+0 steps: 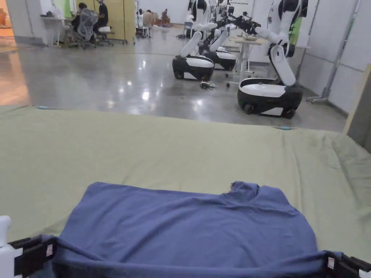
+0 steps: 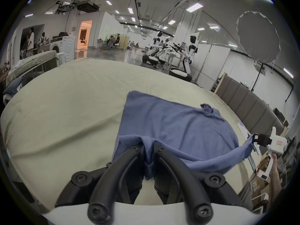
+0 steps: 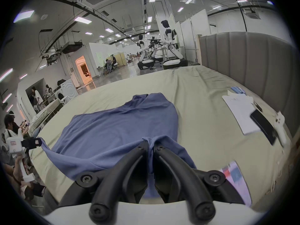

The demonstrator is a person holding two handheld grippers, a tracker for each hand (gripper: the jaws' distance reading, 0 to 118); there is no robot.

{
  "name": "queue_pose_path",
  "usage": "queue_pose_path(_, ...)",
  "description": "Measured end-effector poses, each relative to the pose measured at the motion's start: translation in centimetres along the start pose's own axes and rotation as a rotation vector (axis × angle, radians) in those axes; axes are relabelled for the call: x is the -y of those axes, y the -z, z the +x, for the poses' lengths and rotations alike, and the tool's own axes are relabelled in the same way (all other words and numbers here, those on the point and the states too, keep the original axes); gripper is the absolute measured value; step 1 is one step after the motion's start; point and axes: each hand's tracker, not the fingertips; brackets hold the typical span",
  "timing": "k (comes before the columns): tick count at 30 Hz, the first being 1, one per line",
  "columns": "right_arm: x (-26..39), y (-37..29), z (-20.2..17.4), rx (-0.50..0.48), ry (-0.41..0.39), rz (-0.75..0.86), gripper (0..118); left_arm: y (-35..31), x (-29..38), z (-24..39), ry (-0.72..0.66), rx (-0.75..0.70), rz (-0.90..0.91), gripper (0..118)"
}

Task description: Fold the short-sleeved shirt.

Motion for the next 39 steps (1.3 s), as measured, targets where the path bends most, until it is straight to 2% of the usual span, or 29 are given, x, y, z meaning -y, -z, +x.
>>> queue_pose_path(5,-3.3,7.2,0.2,0.008,0.037,-0.073,7,7.3,-3.4,-1.4,0.000,-0.048,-0.068,10)
queue_pose_path(9,-4.0,11.5,0.7,0.067,0.009,-0.181,7,10.7,-3.2,-1.3,-0.010,-0.057,-0.102,10)
queue_pose_path(10,-3.8,12.3,0.8,0.076,0.017,-0.204,10,11.1,-2.8,-0.9,-0.001,-0.064,-0.110,14)
queue_pose_path(11,-3.4,13.1,1.0,0.077,0.027,-0.231,23,11.6,-2.5,-0.9,0.016,-0.078,-0.123,26)
queue_pose_path(13,-2.7,13.7,1.4,0.078,0.035,-0.249,70,12.2,-1.8,-1.1,0.028,-0.068,-0.149,76)
queue_pose_path(16,-2.1,12.4,1.9,0.040,0.058,-0.249,67,10.8,-1.8,-1.5,0.052,0.008,-0.084,77)
queue_pose_path(17,-1.9,11.3,2.0,-0.002,0.061,-0.217,68,9.5,-1.9,-1.5,0.048,0.044,-0.052,77)
queue_pose_path(22,0.9,4.6,1.1,-0.080,0.076,0.026,72,2.7,-0.3,-0.1,-0.013,0.066,0.188,77)
queue_pose_path(26,5.4,1.3,-1.6,0.051,-0.036,0.230,74,-0.4,3.5,1.8,0.106,-0.074,0.380,77)
queue_pose_path(28,6.9,0.6,-2.6,0.073,-0.048,0.297,77,-0.4,5.0,2.2,0.146,-0.102,0.401,77)
queue_pose_path(30,7.5,-0.6,-4.0,0.109,-0.121,0.391,79,-0.8,6.3,3.0,0.168,-0.133,0.433,77)
queue_pose_path(31,7.7,-1.3,-4.3,0.102,-0.139,0.428,79,-1.1,5.5,3.6,0.159,-0.142,0.423,77)
queue_pose_path(33,7.3,-3.2,-5.5,0.068,-0.187,0.457,80,-3.3,5.3,5.1,0.228,-0.144,0.519,77)
queue_pose_path(36,6.7,-5.2,-6.4,0.071,-0.256,0.391,80,-4.9,4.7,7.2,0.231,-0.108,0.487,76)
queue_pose_path(37,6.5,-5.2,-5.9,0.061,-0.252,0.395,80,-5.2,4.5,7.9,0.252,-0.086,0.454,76)
queue_pose_path(38,5.7,-5.7,-5.6,0.011,-0.097,0.406,80,-5.7,4.6,8.8,0.301,-0.103,0.453,76)
queue_pose_path(39,5.1,-6.1,-5.4,-0.076,-0.003,0.369,80,-6.6,5.3,9.1,0.310,-0.136,0.468,76)
